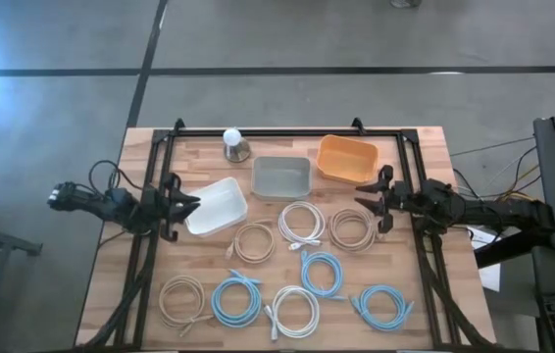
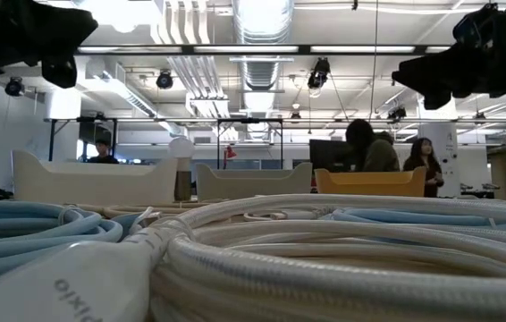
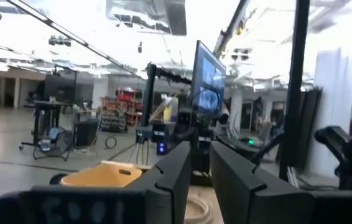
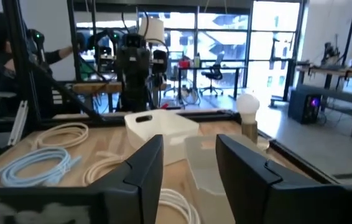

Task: Sort HDMI cables
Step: Put the top left brown HDMI cable into the white bin

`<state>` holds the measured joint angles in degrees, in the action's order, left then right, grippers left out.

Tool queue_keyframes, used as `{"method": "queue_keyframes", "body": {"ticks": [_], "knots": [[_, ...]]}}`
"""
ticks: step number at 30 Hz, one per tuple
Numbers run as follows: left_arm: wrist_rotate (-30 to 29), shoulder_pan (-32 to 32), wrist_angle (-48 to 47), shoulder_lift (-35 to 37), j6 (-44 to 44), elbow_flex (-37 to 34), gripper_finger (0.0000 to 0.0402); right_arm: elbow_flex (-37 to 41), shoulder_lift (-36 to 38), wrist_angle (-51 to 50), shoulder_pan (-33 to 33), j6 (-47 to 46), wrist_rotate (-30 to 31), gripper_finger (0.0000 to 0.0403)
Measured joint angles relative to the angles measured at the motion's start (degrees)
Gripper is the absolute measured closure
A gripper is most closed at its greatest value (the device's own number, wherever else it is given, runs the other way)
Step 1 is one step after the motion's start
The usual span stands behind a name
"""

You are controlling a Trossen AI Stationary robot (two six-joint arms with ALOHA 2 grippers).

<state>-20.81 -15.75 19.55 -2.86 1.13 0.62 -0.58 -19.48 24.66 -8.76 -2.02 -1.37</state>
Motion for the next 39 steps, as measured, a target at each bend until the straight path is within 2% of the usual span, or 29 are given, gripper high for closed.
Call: {"method": "queue_keyframes", "body": {"ticks": [3, 6, 10, 14, 20, 23, 29, 34, 39], "knots": [[-0.28, 0.00, -1.09, -2.82, -0.14, 1.86, 0.0303, 0.00, -1.94, 2.49, -0.01, 0.47, -0.01, 0.0265], [-1.03, 0.00, -0.49, -7.39, -0.14, 4.86, 0.0270, 0.00, -4.05, 4.85, 0.01, 0.52, -0.02, 0.0255], [-2.48, 0.00, -2.01, -16.66, 0.28, 9.92, 0.0220, 0.00, -7.46, 6.70, 0.01, 0.51, -0.05, 0.0232], [-4.13, 0.02, -4.95, -26.92, 0.32, 16.95, 0.0194, 0.02, -10.47, 8.58, 0.01, 0.53, -0.07, 0.0214], [-7.49, 0.91, -19.85, -43.47, -5.71, 31.62, 0.0196, 0.02, -13.48, 12.57, 0.01, 0.55, -0.06, 0.0207], [-6.52, 1.57, -29.01, -52.20, -8.82, 39.07, 0.0198, 0.02, -14.36, 13.93, 0.01, 0.51, -0.06, 0.0207], [-2.20, 3.37, -42.76, -68.26, -8.96, 51.85, 0.0198, 0.04, -14.78, 14.13, -0.01, -3.87, -0.05, 0.0207], [1.23, 5.39, -45.56, -79.33, -8.57, 58.81, 0.0198, 0.04, -14.76, 14.02, 0.01, -9.00, -0.07, 0.0207], [7.21, 7.30, -50.12, -88.28, -8.11, 63.70, 0.0199, 0.04, -14.76, 13.71, 0.00, -9.07, -0.16, 0.0207]]}}
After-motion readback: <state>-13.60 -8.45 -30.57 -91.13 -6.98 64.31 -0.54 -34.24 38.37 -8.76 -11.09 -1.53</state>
